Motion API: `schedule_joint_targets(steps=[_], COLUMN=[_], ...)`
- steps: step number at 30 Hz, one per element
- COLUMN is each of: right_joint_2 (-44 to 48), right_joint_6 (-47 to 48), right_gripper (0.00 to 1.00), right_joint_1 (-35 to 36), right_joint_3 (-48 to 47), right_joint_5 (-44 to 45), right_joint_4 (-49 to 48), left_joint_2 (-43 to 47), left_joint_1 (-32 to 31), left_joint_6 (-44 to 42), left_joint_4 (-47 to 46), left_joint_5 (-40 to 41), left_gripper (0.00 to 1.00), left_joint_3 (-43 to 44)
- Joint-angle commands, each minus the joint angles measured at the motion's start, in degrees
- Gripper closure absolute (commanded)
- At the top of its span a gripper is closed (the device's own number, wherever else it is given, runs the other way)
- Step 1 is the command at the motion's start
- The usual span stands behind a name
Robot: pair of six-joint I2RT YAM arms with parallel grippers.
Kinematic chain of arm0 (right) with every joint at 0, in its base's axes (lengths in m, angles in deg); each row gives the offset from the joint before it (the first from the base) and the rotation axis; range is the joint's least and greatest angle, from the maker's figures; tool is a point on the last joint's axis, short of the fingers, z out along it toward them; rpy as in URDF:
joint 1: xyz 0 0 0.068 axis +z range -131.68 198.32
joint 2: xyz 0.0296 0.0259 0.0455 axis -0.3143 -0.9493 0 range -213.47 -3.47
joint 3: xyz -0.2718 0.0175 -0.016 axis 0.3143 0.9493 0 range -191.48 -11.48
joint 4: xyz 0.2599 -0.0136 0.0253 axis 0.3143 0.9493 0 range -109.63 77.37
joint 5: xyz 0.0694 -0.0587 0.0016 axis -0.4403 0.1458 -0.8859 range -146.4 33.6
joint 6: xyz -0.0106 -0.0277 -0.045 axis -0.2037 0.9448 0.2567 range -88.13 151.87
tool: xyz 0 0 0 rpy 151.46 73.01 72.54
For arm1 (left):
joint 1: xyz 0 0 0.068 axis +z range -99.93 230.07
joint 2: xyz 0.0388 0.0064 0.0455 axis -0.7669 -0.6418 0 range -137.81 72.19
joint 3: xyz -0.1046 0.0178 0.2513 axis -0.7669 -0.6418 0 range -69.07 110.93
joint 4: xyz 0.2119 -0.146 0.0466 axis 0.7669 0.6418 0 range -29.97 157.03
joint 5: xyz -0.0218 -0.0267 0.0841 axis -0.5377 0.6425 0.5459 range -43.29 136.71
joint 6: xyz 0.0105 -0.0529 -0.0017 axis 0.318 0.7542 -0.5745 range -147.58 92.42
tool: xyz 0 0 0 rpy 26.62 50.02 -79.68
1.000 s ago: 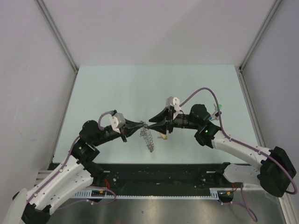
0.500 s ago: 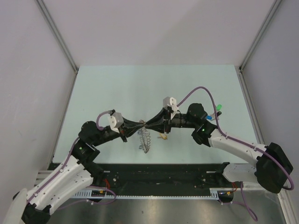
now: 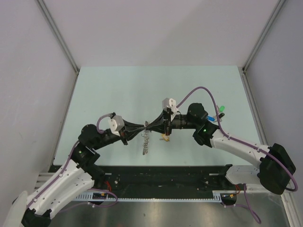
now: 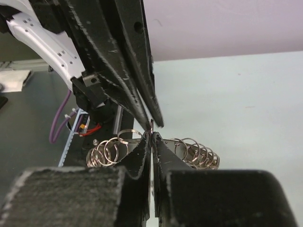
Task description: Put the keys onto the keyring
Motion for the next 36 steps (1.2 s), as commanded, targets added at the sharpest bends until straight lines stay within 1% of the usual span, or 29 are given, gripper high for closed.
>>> schedule_joint_targets(steps=[1, 2, 3, 4, 5, 6, 8, 11, 13, 17, 22, 25, 26, 30, 32, 34, 36], right_joint_2=[0.7, 0.6, 0.6, 0.5, 0.6, 0.3, 0.0, -0.3, -0.6, -1.1, -1.4, -1.3, -1.3, -1.6, -1.7, -2.1, -2.9], right_joint_6=[5.3, 7.4, 8.5, 9.4, 11.3, 12.1, 13.7, 16.3, 17.8, 19.7, 21.6, 22.0, 22.4, 23.1, 23.5, 23.6, 22.8], right_gripper=[1.00, 1.00, 1.00, 1.00, 1.00, 1.00, 1.00, 1.00, 1.00, 1.00, 1.00, 1.00, 1.00, 1.00, 1.00, 1.00, 1.00], right_joint_1=[0.2, 0.3, 0.6, 0.7, 0.8, 1.1, 1.5, 2.3, 3.0, 4.2, 4.7, 4.8, 4.9, 5.0, 5.1, 5.2, 5.2], right_joint_3=[-5.4, -6.3, -7.0, -8.4, -9.1, -9.6, -11.5, -13.4, -14.1, -15.1, -15.7, -16.0, -16.1, -16.7, -16.9, -16.9, -16.9], right_joint_5=[1.6, 2.1, 2.4, 2.7, 3.4, 3.6, 4.4, 5.2, 5.5, 6.5, 6.3, 6.0, 5.8, 5.3, 5.1, 5.4, 6.1], right_joint_4=[7.9, 11.4, 13.1, 14.6, 17.5, 18.8, 22.5, 26.0, 27.2, 29.9, 32.3, 32.7, 33.0, 33.9, 34.3, 34.3, 33.9], left_joint_2=[-1.2, -2.3, -3.2, -5.1, -5.8, -6.4, -8.1, -10.4, -11.6, -13.6, -14.9, -15.3, -15.3, -15.8, -16.2, -16.3, -16.0], left_joint_1=[0.3, 0.3, 0.6, 0.6, 0.7, 0.7, 0.9, 1.3, 1.5, 1.7, 2.4, 2.8, 2.9, 3.5, 3.6, 3.7, 3.7], left_joint_6=[-8.2, -9.7, -11.1, -13.4, -14.5, -15.4, -17.7, -20.4, -21.9, -23.6, -27.2, -29.1, -29.4, -29.6, -29.4, -28.7, -27.8], left_joint_4=[12.4, 15.1, 20.1, 22.4, 24.4, 27.4, 29.6, 32.2, 34.0, 35.0, 36.8, 38.1, 38.2, 37.5, 36.8, 35.9, 35.2], left_joint_5=[2.8, 1.2, 0.4, -0.4, -1.6, -1.9, -3.3, -5.6, -7.3, -8.5, -11.1, -13.0, -14.2, -16.7, -17.8, -17.7, -15.9], left_gripper=[0.78, 0.73, 0.70, 0.68, 0.64, 0.63, 0.59, 0.55, 0.55, 0.61, 0.63, 0.67, 0.70, 0.71, 0.73, 0.73, 0.73], left_joint_3=[7.6, 9.0, 11.9, 13.1, 14.3, 16.3, 17.6, 19.3, 20.3, 21.1, 21.7, 21.6, 21.6, 21.1, 21.1, 20.9, 20.8])
